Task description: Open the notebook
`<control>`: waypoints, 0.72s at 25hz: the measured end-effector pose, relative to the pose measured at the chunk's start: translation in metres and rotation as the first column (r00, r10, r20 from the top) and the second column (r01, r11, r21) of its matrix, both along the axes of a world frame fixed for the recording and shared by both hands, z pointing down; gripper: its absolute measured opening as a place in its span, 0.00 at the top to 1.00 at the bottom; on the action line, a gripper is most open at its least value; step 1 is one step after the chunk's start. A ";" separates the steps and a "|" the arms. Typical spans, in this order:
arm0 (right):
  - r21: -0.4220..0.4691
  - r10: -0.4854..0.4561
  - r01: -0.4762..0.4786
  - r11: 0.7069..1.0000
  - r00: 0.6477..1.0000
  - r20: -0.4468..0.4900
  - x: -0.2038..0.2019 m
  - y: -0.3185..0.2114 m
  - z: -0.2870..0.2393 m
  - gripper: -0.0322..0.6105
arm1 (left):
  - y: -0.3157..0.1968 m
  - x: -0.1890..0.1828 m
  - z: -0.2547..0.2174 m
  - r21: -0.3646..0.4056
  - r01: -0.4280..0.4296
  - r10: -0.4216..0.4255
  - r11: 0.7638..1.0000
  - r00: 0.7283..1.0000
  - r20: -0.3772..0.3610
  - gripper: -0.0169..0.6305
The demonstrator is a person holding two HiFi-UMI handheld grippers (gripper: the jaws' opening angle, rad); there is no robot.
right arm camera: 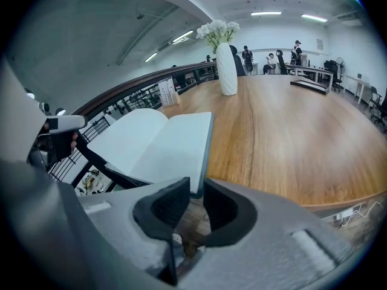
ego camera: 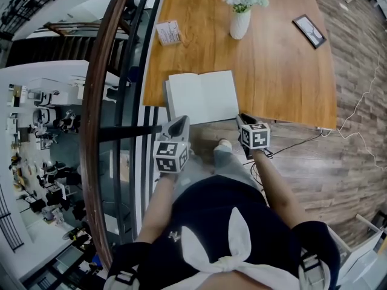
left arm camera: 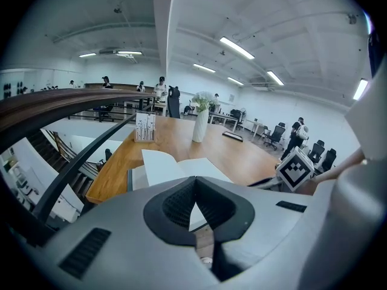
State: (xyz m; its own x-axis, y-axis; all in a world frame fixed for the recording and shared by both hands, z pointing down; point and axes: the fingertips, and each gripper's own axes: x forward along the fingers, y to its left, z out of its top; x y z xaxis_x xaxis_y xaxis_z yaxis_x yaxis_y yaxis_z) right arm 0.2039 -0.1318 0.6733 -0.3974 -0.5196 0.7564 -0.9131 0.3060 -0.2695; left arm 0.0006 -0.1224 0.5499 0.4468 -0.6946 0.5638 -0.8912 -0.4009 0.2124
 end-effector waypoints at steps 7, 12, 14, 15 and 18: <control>0.036 0.018 -0.019 0.999 0.999 0.041 0.001 0.000 -0.027 0.78 | -0.004 0.001 -0.007 0.019 -0.021 0.022 1.000 1.000 -0.014 0.95; 0.106 0.055 -0.063 0.992 0.995 0.082 -0.004 -0.001 -0.060 0.78 | -0.005 0.005 -0.021 0.055 -0.046 0.047 0.997 0.998 -0.029 0.95; 0.153 0.059 -0.073 0.985 0.994 0.093 -0.008 -0.002 -0.079 0.80 | -0.005 0.007 -0.030 0.075 -0.054 0.057 0.996 0.998 -0.038 0.95; 0.182 0.060 -0.076 0.980 0.994 0.094 -0.009 -0.002 -0.089 0.82 | -0.005 0.008 -0.035 0.084 -0.057 0.061 0.995 0.997 -0.042 0.95; 0.267 0.061 -0.084 0.960 0.994 0.092 -0.012 0.000 -0.118 0.90 | -0.002 0.010 -0.049 0.107 -0.065 0.072 0.992 0.996 -0.058 0.95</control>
